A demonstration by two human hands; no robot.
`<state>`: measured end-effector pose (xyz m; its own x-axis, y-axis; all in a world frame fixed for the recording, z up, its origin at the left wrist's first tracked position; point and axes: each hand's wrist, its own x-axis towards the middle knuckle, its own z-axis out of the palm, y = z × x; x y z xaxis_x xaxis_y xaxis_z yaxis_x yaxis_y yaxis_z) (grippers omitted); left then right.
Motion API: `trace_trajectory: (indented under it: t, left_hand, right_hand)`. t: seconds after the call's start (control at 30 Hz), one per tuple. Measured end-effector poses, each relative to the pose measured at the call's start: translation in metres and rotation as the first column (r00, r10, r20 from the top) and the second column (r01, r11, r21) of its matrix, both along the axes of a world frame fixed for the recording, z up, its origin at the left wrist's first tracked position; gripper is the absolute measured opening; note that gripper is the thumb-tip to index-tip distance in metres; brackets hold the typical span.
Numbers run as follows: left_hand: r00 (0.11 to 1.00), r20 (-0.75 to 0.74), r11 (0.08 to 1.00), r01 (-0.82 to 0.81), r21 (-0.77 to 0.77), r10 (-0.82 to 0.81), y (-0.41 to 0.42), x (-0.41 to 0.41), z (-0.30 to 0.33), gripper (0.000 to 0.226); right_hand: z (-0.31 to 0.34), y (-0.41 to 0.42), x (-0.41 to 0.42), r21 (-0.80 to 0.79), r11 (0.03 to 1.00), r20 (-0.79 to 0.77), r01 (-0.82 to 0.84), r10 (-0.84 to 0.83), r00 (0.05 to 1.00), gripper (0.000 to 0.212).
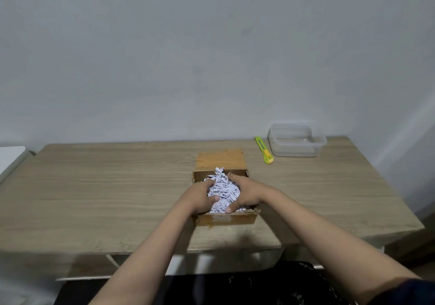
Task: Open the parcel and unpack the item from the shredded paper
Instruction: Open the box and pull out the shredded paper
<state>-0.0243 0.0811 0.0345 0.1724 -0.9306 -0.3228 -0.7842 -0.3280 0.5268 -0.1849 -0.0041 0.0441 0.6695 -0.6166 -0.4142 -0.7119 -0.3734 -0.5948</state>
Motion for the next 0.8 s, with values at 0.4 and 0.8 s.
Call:
trace_trajectory:
  t: [0.4, 0.8]
  left_hand:
    - [0.984, 0.128, 0.965, 0.091, 0.245, -0.125, -0.010, -0.006, 0.019, 0.086]
    - [0.994, 0.091, 0.989, -0.073, 0.132, 0.061, -0.007, -0.023, -0.004, 0.071]
  right_hand:
    - [-0.010, 0.002, 0.009, -0.169, 0.985, -0.144, -0.032, 0.007, 0.990, 0.112]
    - [-0.010, 0.007, 0.023, -0.083, 0.993, -0.163, 0.081, -0.093, 0.982, 0.095]
